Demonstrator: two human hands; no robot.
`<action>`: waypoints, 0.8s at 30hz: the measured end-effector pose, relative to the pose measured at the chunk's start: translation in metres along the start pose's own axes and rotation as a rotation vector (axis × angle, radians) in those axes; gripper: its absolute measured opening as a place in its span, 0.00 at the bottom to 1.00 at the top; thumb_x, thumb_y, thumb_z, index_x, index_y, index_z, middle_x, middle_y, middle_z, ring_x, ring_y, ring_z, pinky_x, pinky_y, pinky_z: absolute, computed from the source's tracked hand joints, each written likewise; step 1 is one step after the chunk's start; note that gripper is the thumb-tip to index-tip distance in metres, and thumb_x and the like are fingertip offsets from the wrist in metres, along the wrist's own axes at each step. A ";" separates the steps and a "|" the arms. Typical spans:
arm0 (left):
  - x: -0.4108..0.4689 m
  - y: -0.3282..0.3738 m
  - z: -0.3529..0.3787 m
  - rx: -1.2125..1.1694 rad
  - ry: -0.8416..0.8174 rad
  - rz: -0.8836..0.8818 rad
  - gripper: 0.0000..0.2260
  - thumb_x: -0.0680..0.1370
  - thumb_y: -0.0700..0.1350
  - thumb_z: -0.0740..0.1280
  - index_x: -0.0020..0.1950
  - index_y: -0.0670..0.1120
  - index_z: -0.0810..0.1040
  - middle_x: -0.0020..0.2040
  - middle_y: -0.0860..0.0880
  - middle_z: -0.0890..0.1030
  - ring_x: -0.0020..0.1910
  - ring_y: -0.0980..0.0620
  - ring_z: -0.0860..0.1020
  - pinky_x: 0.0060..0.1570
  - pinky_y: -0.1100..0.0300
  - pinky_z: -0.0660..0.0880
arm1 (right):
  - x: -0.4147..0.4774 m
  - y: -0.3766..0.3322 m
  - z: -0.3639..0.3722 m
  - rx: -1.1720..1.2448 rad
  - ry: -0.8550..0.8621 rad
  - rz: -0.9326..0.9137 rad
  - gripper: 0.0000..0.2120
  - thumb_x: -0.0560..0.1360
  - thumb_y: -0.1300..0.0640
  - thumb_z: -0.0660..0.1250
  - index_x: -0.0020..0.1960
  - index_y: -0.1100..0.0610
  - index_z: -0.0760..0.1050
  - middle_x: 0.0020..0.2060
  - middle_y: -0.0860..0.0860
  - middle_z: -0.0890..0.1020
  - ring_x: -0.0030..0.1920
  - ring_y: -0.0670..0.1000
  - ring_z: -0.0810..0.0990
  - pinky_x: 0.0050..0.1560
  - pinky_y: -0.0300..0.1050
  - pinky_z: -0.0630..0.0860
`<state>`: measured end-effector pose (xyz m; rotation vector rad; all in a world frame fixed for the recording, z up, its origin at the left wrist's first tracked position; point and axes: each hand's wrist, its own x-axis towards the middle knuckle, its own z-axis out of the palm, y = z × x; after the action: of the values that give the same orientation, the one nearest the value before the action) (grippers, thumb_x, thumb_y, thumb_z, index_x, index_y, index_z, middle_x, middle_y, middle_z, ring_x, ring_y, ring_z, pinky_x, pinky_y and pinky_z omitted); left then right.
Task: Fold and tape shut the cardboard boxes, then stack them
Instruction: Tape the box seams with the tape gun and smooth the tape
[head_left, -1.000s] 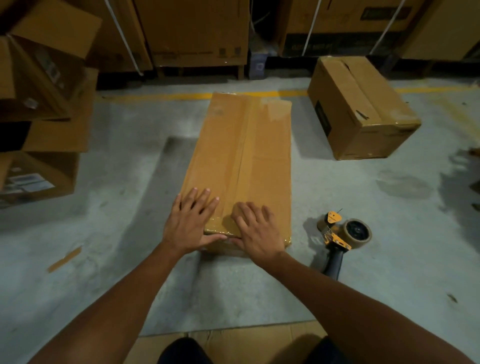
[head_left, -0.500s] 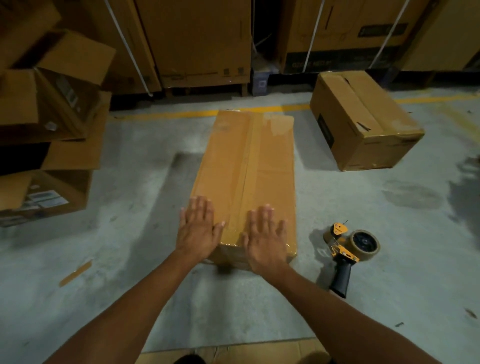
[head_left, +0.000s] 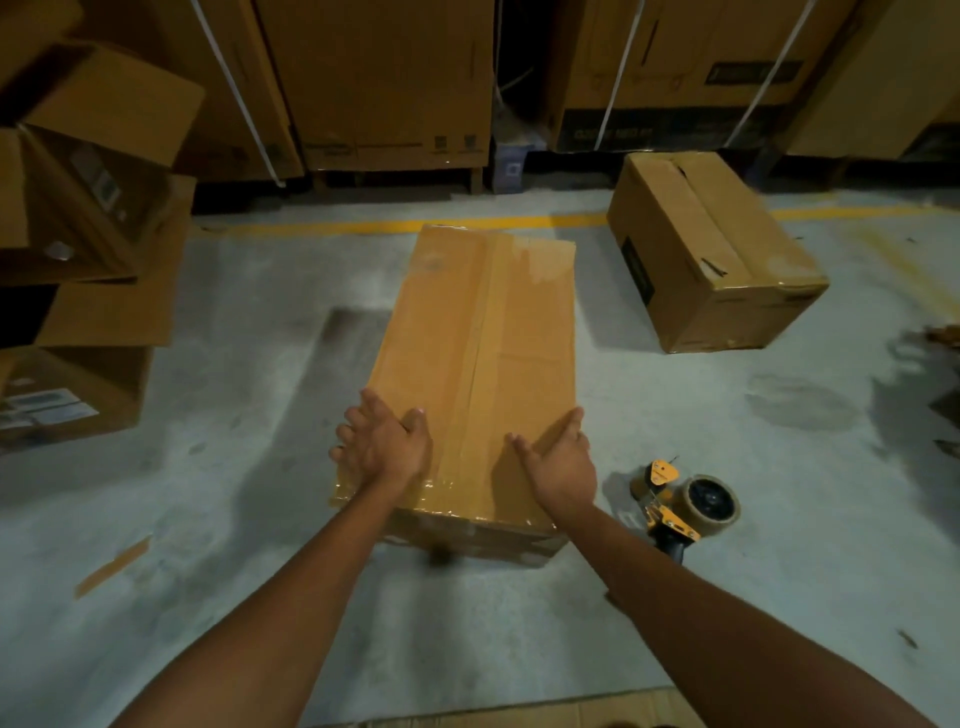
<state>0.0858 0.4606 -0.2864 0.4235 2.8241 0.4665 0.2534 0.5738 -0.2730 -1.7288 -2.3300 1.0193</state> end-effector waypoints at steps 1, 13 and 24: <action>0.002 -0.005 -0.001 -0.006 0.009 0.016 0.37 0.79 0.63 0.58 0.80 0.42 0.53 0.70 0.37 0.67 0.66 0.36 0.67 0.62 0.42 0.64 | -0.004 -0.004 -0.002 0.045 -0.003 0.007 0.51 0.76 0.35 0.66 0.81 0.59 0.39 0.75 0.63 0.64 0.70 0.65 0.71 0.65 0.57 0.72; 0.064 -0.098 -0.045 0.186 0.000 0.261 0.29 0.81 0.62 0.59 0.74 0.44 0.63 0.66 0.36 0.72 0.66 0.35 0.70 0.62 0.38 0.66 | -0.075 -0.018 0.014 -0.016 -0.097 -0.029 0.25 0.77 0.46 0.68 0.67 0.59 0.66 0.52 0.53 0.82 0.53 0.55 0.82 0.46 0.44 0.75; 0.121 0.025 -0.036 -0.172 -0.102 0.143 0.28 0.82 0.61 0.57 0.77 0.48 0.62 0.74 0.40 0.67 0.72 0.37 0.65 0.69 0.41 0.60 | 0.062 -0.030 0.021 0.787 -0.203 0.370 0.26 0.71 0.49 0.74 0.60 0.64 0.73 0.49 0.60 0.82 0.49 0.62 0.83 0.49 0.62 0.83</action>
<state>-0.0303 0.5121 -0.2682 0.5979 2.6404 0.6905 0.1965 0.6140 -0.2931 -1.7545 -1.3509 1.9043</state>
